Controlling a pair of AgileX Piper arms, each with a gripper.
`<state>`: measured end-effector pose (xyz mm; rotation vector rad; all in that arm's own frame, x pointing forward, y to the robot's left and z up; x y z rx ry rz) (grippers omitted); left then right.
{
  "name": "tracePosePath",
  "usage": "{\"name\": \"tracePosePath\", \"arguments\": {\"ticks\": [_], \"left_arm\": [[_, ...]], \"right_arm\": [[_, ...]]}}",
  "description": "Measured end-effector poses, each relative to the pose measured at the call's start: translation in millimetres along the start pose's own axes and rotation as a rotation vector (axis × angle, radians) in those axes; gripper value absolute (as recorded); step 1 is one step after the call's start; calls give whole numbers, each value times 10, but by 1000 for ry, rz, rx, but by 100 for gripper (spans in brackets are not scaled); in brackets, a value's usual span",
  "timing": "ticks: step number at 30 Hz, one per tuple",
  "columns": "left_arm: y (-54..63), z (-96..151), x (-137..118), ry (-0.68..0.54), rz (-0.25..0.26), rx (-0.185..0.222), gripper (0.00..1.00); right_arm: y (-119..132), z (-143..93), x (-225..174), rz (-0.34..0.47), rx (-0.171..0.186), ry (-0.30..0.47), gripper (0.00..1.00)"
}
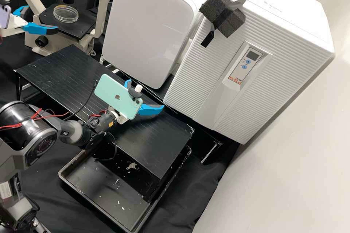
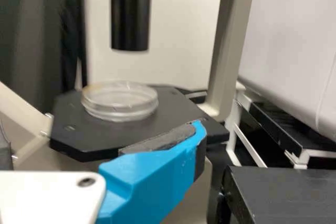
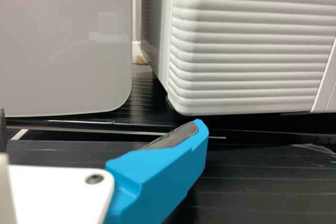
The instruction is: Place the petri dish on the microscope
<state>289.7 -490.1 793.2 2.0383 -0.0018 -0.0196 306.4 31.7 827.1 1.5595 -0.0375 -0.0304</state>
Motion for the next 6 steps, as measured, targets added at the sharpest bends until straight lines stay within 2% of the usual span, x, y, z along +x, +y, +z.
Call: {"name": "tracePosePath", "arguments": {"ticks": [6], "left_arm": [[-17,41,-248,-8,130,77,100]], "right_arm": [[0,0,0,0,0,0,100]]}}
